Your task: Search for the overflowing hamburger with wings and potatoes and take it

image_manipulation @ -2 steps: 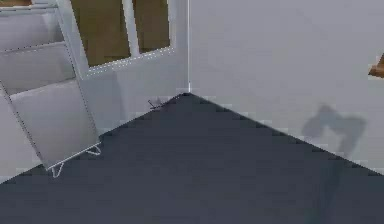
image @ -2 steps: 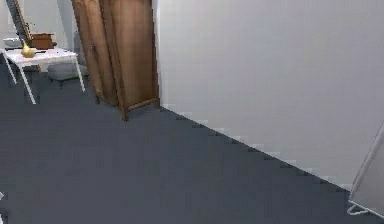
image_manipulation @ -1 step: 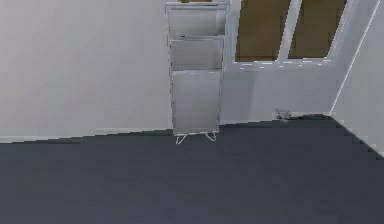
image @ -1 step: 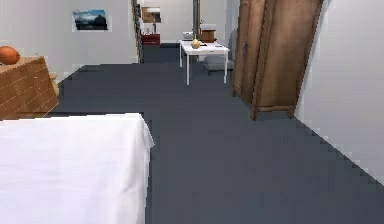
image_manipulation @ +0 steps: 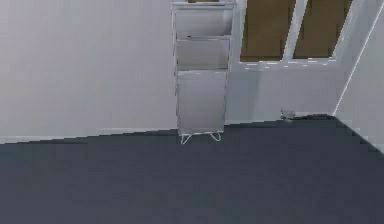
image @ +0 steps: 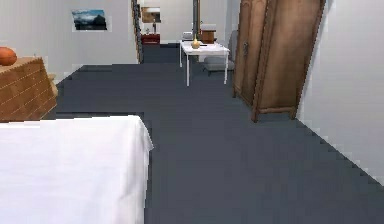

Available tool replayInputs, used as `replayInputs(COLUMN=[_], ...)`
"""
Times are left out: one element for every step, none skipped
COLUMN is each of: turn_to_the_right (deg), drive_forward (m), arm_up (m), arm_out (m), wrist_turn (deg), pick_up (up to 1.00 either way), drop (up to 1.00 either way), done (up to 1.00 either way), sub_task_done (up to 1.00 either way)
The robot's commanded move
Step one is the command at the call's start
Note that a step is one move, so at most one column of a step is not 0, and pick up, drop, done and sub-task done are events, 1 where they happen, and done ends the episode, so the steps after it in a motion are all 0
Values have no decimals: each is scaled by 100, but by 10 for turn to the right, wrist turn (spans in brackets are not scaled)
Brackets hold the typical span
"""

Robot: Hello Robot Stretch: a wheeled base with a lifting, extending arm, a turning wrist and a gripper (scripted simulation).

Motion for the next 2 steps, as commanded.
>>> replayInputs(turn_to_the_right=[390, 0], drive_forward=[0, 45], arm_up=[0, 0], arm_out=[0, 0], wrist_turn=[0, 0], pick_up=[0, 0], drop=[0, 0], done=[0, 0], sub_task_done=[0, 0])
